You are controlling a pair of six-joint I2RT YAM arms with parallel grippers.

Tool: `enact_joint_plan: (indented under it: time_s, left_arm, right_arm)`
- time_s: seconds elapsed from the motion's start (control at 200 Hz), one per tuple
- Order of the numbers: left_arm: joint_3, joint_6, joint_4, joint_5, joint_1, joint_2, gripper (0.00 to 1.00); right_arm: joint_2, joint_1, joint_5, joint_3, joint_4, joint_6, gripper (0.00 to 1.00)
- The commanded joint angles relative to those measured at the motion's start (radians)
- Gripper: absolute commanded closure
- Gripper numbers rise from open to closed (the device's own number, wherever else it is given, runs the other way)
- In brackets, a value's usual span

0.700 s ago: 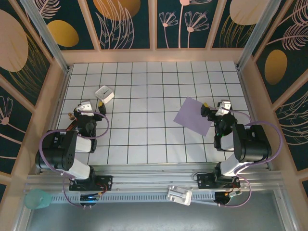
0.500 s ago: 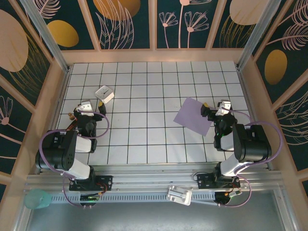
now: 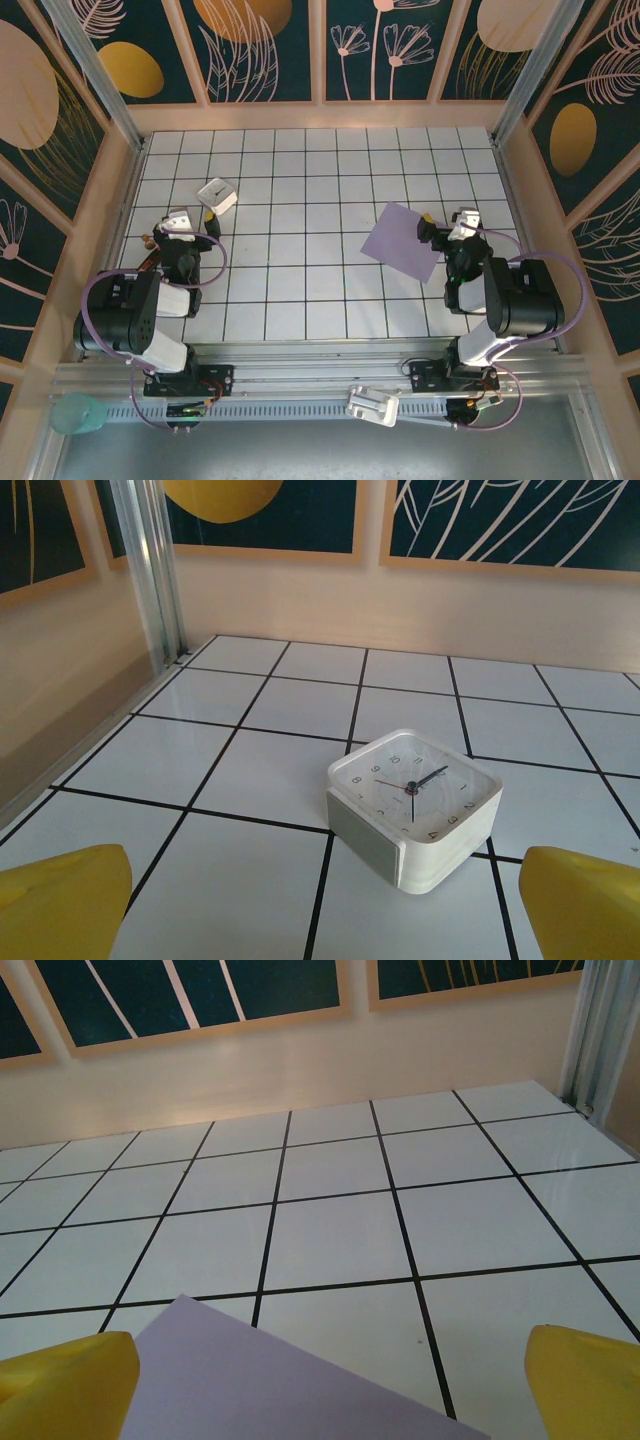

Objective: Fold a paper plane with a square sheet of paper (pick it up from the middle)
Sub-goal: Move the square sheet of paper to the center of the table.

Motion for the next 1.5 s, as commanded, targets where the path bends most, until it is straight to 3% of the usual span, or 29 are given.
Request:
enact_joint_plan:
  time_s: [0.0,0.385,0.45,0.57,0.671,0.756,0.861,0.951,1.116,1.166,1.496]
  left_arm:
    - [0.001,0.011,0.032,0.015,0.005,-0.002,0.01]
    - [-0.002,0.006,0.033,0.001,0.005,-0.001,0.01]
    - [-0.005,-0.003,0.034,-0.014,0.005,-0.015,0.01]
    - [0.036,-0.027,-0.154,-0.080,0.005,-0.160,0.01]
    - [0.108,-0.145,-0.377,-0.189,0.005,-0.272,0.01]
    - [0.152,-0.252,-0.484,-0.088,0.005,-0.328,0.01]
    - [0.214,-0.438,-0.607,0.120,-0.002,-0.355,0.01]
    - [0.298,-0.488,-0.765,0.149,-0.098,-0.347,0.01]
    - [0.414,-0.519,-0.964,0.191,-0.245,-0.300,0.01]
    - [0.432,-0.516,-0.978,0.214,-0.264,-0.290,0.01]
    - [0.498,-0.497,-1.042,0.196,-0.286,-0.249,0.01]
  right_arm:
    - [-0.002,-0.003,0.007,0.013,0.009,0.009,0.01]
    - [-0.003,-0.003,0.007,0.011,0.009,0.009,0.01]
    - [-0.013,0.000,0.051,0.023,-0.013,0.016,0.01]
    - [-0.174,-0.008,0.103,0.149,-0.361,0.044,0.01]
    - [-0.270,-0.058,0.116,0.235,-0.536,0.237,0.01]
    - [-0.297,-0.052,0.146,0.305,-0.725,0.327,0.01]
    - [-0.296,0.065,0.193,0.351,-0.940,0.379,0.05]
    - [-0.252,0.214,0.297,0.400,-1.138,0.389,0.08]
    - [-0.110,0.287,0.208,0.470,-1.361,0.429,0.45]
    - [-0.067,0.305,0.209,0.494,-1.405,0.429,0.50]
    - [0.117,0.466,0.201,0.577,-1.440,0.549,0.54]
